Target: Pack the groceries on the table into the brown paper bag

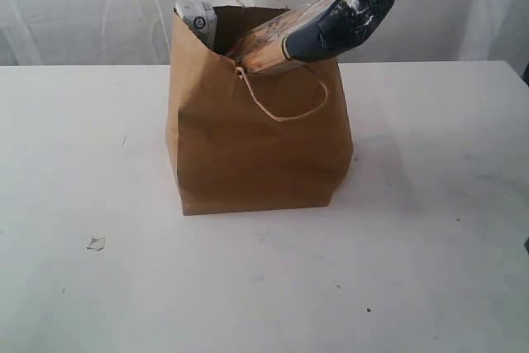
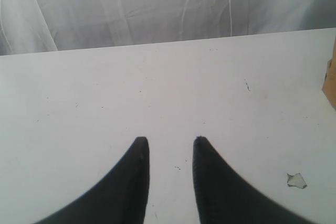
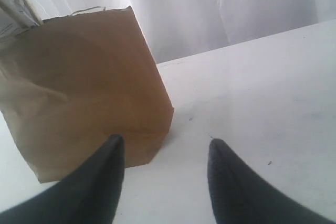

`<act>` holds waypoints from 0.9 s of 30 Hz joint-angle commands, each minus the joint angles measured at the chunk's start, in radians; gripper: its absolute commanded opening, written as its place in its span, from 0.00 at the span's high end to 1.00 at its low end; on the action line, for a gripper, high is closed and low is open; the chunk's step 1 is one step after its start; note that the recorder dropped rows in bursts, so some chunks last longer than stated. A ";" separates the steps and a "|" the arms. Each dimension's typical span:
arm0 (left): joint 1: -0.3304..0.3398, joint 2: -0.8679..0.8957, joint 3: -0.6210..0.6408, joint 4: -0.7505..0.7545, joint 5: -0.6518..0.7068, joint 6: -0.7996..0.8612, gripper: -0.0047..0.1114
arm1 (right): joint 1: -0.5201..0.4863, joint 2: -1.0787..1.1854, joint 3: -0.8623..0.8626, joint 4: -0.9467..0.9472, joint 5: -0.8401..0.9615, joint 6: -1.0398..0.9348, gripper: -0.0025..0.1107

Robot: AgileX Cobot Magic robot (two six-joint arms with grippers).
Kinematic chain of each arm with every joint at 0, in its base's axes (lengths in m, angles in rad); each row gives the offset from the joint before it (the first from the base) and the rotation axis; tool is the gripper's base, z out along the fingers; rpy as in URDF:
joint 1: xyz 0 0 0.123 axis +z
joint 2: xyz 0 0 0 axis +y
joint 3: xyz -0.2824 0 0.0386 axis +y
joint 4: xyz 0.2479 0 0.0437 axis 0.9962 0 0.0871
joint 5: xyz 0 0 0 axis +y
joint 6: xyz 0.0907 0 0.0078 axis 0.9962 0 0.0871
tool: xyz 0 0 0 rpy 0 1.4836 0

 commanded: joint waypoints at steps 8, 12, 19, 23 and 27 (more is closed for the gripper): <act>0.004 -0.005 0.002 -0.008 0.000 -0.002 0.66 | -0.006 -0.006 0.005 -0.002 0.017 -0.322 0.57; 0.004 -0.005 0.002 -0.008 0.000 -0.002 0.66 | -0.006 -0.006 0.005 0.008 0.017 -0.397 0.57; 0.004 -0.005 0.002 -0.008 0.000 -0.002 0.66 | -0.006 -0.006 0.005 0.008 0.017 -0.423 0.57; 0.004 -0.005 0.002 -0.008 0.000 -0.002 0.66 | -0.006 -0.006 0.005 0.010 0.017 -0.448 0.57; 0.004 -0.005 0.002 -0.008 0.000 -0.002 0.66 | -0.006 -0.006 0.005 0.004 0.017 -0.448 0.57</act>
